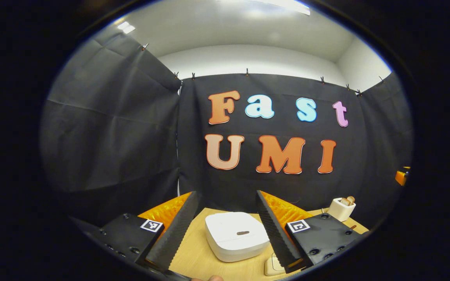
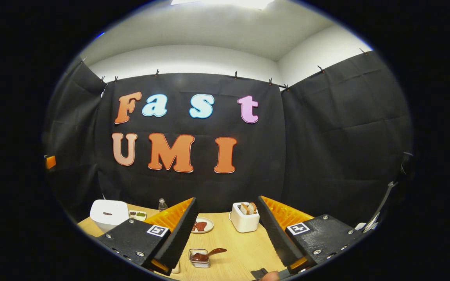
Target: Close the left gripper, press the button to open the rice cooker; take a wooden spoon from the chopstick holder with the right hand, scoop a spoonful of rice and pour it into the rice cooker, then put the wooden spoon back into the chopstick holder.
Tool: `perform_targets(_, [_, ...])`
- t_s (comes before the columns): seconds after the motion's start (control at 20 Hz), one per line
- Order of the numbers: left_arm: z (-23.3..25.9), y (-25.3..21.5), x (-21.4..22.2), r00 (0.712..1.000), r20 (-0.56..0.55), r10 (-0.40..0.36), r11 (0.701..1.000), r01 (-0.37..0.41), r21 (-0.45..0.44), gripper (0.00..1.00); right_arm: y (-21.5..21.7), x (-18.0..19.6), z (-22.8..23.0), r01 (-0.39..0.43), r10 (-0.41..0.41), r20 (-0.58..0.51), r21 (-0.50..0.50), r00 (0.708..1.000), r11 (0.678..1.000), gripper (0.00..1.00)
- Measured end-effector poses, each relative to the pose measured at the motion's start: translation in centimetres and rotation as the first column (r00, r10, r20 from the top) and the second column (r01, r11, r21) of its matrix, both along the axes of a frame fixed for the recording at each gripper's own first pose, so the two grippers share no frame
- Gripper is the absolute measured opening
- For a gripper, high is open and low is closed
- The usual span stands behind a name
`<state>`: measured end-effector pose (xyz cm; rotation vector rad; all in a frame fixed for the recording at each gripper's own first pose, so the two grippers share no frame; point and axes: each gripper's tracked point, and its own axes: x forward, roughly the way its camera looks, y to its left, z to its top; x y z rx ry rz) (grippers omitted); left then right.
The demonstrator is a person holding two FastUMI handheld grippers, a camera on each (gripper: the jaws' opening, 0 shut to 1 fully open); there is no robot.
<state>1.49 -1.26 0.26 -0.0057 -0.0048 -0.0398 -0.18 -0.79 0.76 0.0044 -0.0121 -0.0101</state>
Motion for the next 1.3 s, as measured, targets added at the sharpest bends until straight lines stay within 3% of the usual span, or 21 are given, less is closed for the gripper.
perform_targets(0.75, [-1.1,-0.5,1.1,0.999,-0.030,-0.027,1.000,0.028,0.011,1.00,0.5,0.6,-0.8,-0.005,0.005,-0.038,-0.009,0.999,1.000,0.94])
perform_targets(0.95, [-1.3,0.0,1.3,0.999,-0.036,-0.019,0.999,0.020,0.027,0.65,1.5,1.0,-1.1,-0.025,0.024,-0.050,-0.021,0.998,0.999,0.94])
perform_targets(1.05, [-1.3,0.3,1.4,0.999,-0.031,-0.016,0.999,0.017,0.047,0.36,1.7,1.0,-1.4,-0.032,0.031,-0.059,-0.024,0.998,0.999,0.94])
perform_targets(1.15, [-1.1,0.2,1.2,0.999,-0.030,-0.020,0.998,0.021,0.054,0.12,1.7,1.1,-1.5,-0.034,0.032,-0.065,-0.027,0.997,0.999,0.94])
perform_targets(1.3, [-0.7,-0.5,0.5,0.997,-0.039,-0.072,0.997,0.073,0.011,0.02,1.7,1.2,-1.2,-0.031,0.030,-0.061,-0.021,0.998,0.999,0.94])
